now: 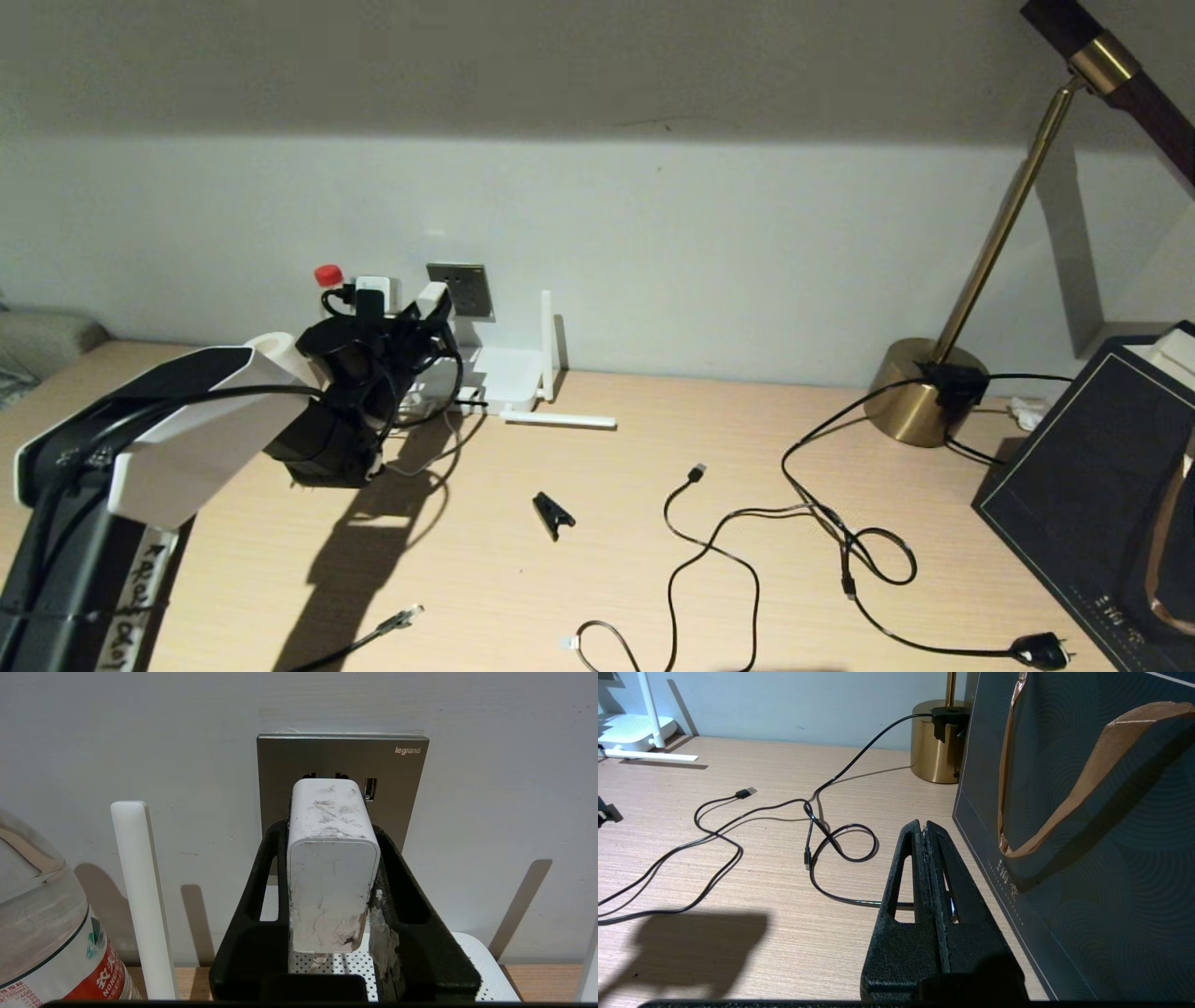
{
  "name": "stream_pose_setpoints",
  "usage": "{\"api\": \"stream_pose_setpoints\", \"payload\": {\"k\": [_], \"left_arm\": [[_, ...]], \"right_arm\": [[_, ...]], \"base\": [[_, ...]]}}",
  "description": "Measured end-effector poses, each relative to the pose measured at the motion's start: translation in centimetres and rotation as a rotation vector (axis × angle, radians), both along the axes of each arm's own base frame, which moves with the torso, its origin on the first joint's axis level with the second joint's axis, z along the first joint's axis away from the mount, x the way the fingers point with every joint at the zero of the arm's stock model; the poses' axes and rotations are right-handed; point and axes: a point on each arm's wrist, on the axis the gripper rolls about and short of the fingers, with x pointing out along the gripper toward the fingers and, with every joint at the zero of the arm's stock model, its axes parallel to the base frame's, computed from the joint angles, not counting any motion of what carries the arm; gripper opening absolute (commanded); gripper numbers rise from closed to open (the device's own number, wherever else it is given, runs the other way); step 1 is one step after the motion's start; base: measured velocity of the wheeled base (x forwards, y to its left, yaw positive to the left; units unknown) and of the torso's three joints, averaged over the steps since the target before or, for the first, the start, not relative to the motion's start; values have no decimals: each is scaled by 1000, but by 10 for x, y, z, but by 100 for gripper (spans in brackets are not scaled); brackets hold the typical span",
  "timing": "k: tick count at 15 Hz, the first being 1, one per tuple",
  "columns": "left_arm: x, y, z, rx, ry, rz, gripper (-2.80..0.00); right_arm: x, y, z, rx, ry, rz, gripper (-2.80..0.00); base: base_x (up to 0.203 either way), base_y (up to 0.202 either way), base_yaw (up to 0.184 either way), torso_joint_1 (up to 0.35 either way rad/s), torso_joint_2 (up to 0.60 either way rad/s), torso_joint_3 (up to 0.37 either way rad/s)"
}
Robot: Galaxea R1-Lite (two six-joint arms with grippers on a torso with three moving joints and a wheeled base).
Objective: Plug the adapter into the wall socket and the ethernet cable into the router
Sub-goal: Align plug and socket
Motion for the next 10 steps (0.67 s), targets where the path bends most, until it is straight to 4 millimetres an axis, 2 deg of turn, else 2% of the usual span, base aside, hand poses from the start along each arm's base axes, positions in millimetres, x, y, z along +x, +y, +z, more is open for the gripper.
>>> {"api": "stream_pose_setpoints", "payload": {"k": [10], "left_arm": [[2, 4, 3, 0, -12, 6, -280]], "right_arm": [[0, 0, 0, 0, 0, 1, -280]], "base": [[0, 0, 0, 0, 0, 0]]}}
